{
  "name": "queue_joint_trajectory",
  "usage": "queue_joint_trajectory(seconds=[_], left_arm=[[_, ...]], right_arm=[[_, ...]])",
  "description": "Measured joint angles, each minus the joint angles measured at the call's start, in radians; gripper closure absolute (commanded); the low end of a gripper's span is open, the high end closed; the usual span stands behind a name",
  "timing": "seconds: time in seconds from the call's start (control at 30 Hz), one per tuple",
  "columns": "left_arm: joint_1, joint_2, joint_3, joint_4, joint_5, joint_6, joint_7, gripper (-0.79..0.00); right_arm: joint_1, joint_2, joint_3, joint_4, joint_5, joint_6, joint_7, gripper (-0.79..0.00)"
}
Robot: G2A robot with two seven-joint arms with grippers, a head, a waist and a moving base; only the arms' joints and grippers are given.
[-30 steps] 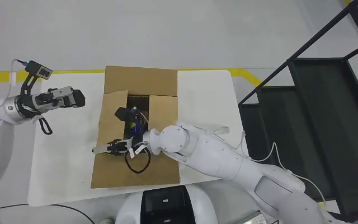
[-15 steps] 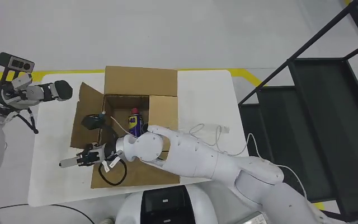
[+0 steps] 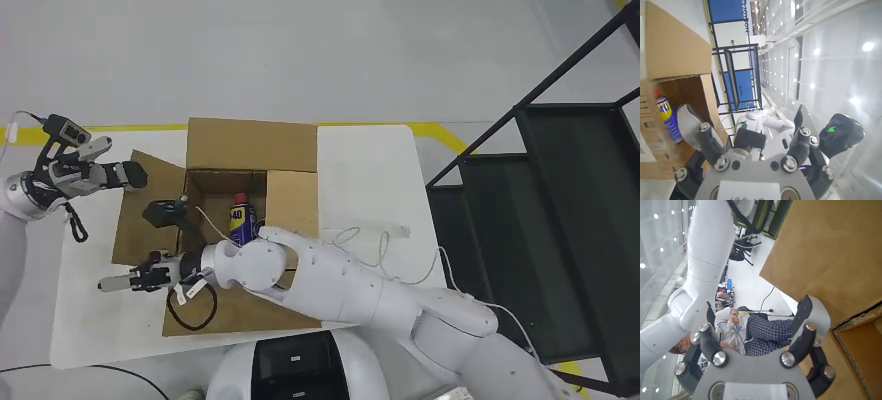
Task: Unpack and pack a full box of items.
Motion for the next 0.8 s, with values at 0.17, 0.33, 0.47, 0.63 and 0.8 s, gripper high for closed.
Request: queue_joint_trajectory(seconds=[0.17, 0.33, 0.47, 0.63, 0.8], left_arm=[[-0.019, -0.009, 0.047, 0.046, 0.087, -0.008, 0.001, -0.785], [-0.04, -0.019, 0.088, 0.084, 0.17, -0.041, 0.045, -0.785], [-0.052, -0.025, 0.113, 0.105, 0.25, -0.079, 0.108, -0.785], [-0.069, -0.035, 0.158, 0.11, 0.383, -0.112, 0.193, -0.785], [-0.083, -0.049, 0.199, 0.108, 0.445, -0.127, 0.226, -0.785]], right_arm=[[-0.165, 0.097, 0.143, -0.24, -0.106, 0.046, 0.031, -0.785], [-0.364, 0.181, 0.309, -0.486, -0.217, 0.079, 0.087, -0.785], [-0.491, 0.219, 0.408, -0.608, -0.263, 0.061, 0.116, -0.785], [-0.613, 0.25, 0.501, -0.695, -0.281, 0.021, 0.122, -0.785], [-0.694, 0.269, 0.564, -0.736, -0.28, -0.01, 0.133, -0.785]])
